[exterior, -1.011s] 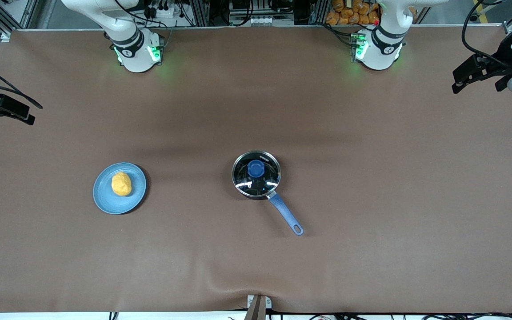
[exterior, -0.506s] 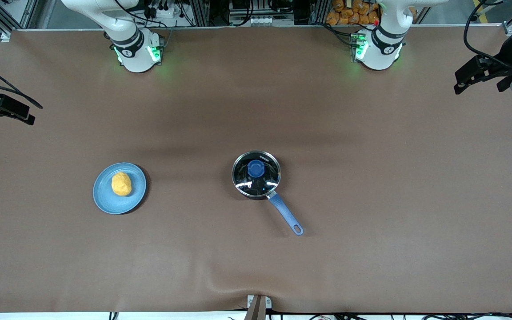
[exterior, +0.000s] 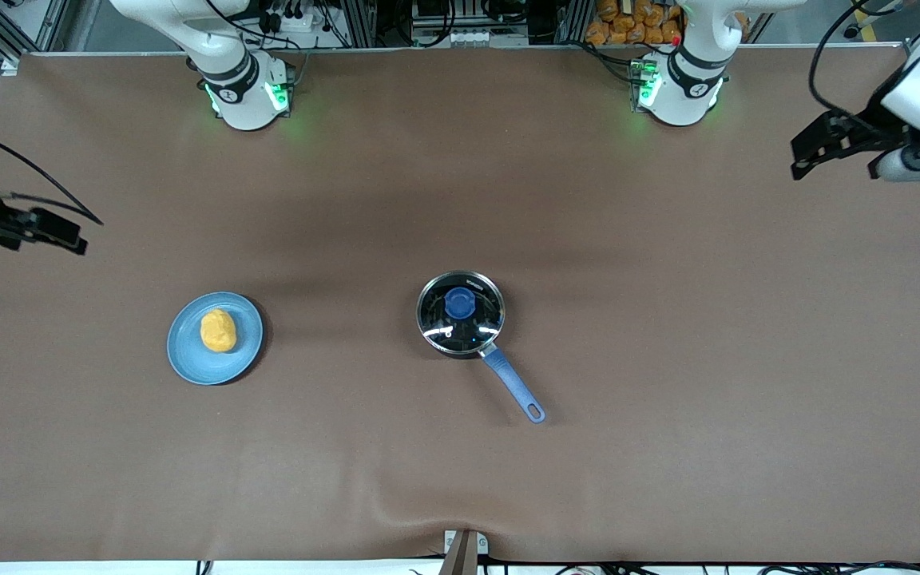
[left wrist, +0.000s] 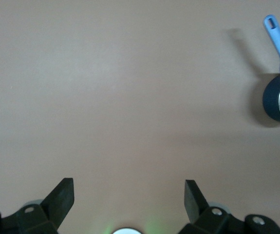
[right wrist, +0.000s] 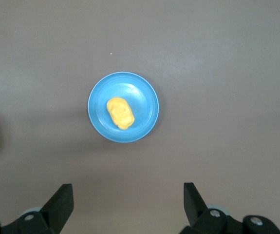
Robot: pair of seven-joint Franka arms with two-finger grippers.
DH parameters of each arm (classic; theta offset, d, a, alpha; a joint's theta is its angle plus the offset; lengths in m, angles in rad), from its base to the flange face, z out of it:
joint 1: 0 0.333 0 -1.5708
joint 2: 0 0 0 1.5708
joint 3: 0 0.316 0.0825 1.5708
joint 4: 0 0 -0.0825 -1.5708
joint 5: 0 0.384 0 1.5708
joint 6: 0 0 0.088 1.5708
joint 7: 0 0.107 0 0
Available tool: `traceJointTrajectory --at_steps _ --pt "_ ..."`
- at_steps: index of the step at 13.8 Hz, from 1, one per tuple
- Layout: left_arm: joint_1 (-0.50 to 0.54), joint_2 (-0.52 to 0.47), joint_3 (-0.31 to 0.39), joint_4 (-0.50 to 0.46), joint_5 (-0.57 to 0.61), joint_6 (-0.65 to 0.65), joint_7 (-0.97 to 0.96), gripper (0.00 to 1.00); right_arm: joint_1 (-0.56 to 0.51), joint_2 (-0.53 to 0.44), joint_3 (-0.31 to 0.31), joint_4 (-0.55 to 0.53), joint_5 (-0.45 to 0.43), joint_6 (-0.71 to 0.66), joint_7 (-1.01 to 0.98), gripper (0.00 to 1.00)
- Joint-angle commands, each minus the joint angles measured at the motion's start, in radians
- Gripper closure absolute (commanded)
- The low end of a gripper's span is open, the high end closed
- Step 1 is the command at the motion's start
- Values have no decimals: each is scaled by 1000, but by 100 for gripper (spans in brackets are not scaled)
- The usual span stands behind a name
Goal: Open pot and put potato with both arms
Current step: 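Reach the right gripper to the potato while the left gripper reaches the lid knob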
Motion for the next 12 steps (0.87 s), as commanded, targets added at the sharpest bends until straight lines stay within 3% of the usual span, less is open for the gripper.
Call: traceJointTrajectory --at_steps 1,5,7,9,12 --pt "-3 55 -98 29 -15 73 -15 0 -5 22 0 -54 -8 63 -30 0" --pt "-4 190 -271 29 -8 170 -212 0 -23 123 0 -71 -8 160 -143 0" --pt "-51 265 -331 30 -3 205 -336 0 -42 140 0 -149 -4 273 -216 0" --pt "-157 329 -330 36 6 288 -449 0 -37 169 2 -233 7 391 -228 0" --pt "-315 484 -324 123 173 347 -646 0 -5 229 3 -286 51 483 -229 0"
